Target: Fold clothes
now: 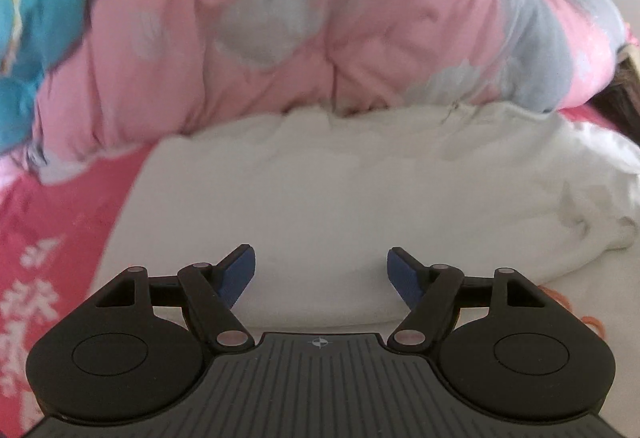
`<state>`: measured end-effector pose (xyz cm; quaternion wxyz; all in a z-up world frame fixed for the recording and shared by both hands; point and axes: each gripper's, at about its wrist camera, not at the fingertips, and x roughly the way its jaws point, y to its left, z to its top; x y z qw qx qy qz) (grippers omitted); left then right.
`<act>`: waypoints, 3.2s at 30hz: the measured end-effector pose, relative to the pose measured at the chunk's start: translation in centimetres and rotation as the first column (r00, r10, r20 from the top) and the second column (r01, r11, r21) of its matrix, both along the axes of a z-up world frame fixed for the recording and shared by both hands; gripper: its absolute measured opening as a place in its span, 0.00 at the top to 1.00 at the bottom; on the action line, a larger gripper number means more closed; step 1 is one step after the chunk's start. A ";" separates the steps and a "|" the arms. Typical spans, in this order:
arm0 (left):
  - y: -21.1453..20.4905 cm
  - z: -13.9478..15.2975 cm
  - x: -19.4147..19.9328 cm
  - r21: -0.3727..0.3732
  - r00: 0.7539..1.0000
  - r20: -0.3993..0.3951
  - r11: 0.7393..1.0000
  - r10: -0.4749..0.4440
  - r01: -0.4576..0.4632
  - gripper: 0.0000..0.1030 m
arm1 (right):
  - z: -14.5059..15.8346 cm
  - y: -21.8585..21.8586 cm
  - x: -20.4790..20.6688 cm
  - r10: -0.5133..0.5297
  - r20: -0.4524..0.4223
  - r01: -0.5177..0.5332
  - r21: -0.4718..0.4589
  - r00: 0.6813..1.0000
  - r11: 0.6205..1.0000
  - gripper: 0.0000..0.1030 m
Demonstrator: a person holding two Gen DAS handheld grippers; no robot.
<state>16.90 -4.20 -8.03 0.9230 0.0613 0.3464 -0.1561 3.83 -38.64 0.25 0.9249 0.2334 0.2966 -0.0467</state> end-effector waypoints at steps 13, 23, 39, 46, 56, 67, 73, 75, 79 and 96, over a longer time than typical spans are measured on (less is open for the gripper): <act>0.3 -0.8 0.3 -0.042 0.999 0.009 0.998 0.052 -0.051 0.02 | -3.7 -12.0 -12.6 -0.505 0.013 0.487 0.247 0.863 0.838 0.52; 0.1 -0.9 0.3 -0.026 0.998 0.023 0.998 0.055 -0.055 0.00 | -5.6 -18.1 -13.2 -0.617 0.076 0.537 0.419 0.783 0.732 0.52; 0.1 -1.3 0.2 -0.024 0.998 0.044 0.998 0.055 -0.054 0.00 | -2.8 -24.2 1.3 -0.494 -0.007 0.495 0.021 0.869 0.869 0.79; 0.2 -1.4 0.2 -0.037 0.997 0.046 0.998 0.054 -0.052 0.00 | -1.2 -23.0 1.0 -0.485 0.028 0.486 -0.036 0.874 0.873 0.96; 0.4 -1.3 0.3 -0.051 0.997 0.047 0.997 0.055 -0.053 0.00 | 10.6 -15.9 -0.1 -0.308 0.273 0.317 0.015 0.911 0.948 0.96; 0.8 -1.3 0.3 -0.077 0.997 0.046 0.996 0.054 -0.051 0.00 | 16.7 1.1 5.7 0.069 0.370 -0.066 -0.022 0.927 0.998 0.96; 1.5 -0.9 -0.2 -0.115 0.998 0.042 0.992 0.056 -0.051 0.00 | 9.8 9.8 9.2 0.261 0.260 -0.289 0.078 0.930 0.954 0.85; 2.0 -0.8 -0.6 -0.130 0.998 0.041 0.990 0.054 -0.048 0.00 | 7.7 11.5 8.9 0.318 0.226 -0.342 0.074 0.921 0.937 0.76; 2.9 -0.4 -1.5 -0.158 0.998 0.034 0.986 0.050 -0.044 0.00 | 6.4 11.3 6.5 0.316 0.234 -0.326 0.003 0.919 0.945 0.70; 2.8 3.3 1.5 -0.229 0.999 0.036 0.974 0.018 -0.009 0.22 | -1.7 4.9 5.8 0.216 0.104 -0.230 0.155 0.971 0.961 0.64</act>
